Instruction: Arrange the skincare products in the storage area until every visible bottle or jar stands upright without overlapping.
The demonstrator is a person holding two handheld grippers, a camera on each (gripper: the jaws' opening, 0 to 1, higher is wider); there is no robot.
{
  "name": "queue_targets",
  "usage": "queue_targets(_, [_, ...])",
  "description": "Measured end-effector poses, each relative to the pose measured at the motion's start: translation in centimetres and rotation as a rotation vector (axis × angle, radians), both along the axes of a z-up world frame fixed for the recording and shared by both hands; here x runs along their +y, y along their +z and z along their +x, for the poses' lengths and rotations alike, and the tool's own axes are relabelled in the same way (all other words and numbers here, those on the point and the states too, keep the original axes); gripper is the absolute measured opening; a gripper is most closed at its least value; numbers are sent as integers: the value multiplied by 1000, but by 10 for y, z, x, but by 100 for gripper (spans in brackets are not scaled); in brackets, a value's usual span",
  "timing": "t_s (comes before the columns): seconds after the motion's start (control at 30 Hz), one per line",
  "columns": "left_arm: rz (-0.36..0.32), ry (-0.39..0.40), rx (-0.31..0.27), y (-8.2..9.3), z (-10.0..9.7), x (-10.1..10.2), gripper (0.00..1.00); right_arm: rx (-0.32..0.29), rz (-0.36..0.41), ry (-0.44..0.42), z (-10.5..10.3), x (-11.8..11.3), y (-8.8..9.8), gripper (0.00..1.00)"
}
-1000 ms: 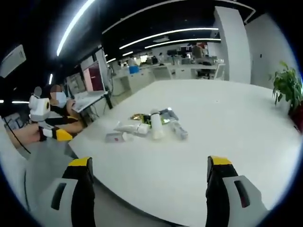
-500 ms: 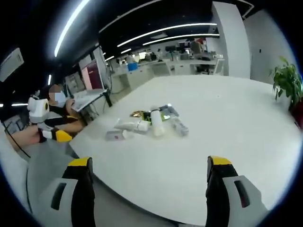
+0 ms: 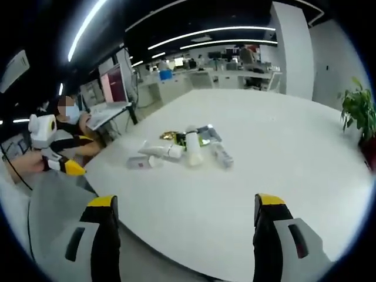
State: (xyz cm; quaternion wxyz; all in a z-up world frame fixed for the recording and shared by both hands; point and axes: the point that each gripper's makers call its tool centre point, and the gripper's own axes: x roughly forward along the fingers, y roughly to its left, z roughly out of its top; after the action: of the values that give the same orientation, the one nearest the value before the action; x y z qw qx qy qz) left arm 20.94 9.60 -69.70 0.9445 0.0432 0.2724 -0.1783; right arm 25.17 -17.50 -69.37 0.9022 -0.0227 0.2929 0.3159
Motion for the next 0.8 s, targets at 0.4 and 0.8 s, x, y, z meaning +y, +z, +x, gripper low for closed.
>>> queue_targets(0.4, [-7,11,-16,3,3,1,91,46,-20,17,24,-3,-4,94])
queue_targets(0.8, [-15,39,-24,5,4,5,91,67,-71,93,39,15,-4,92])
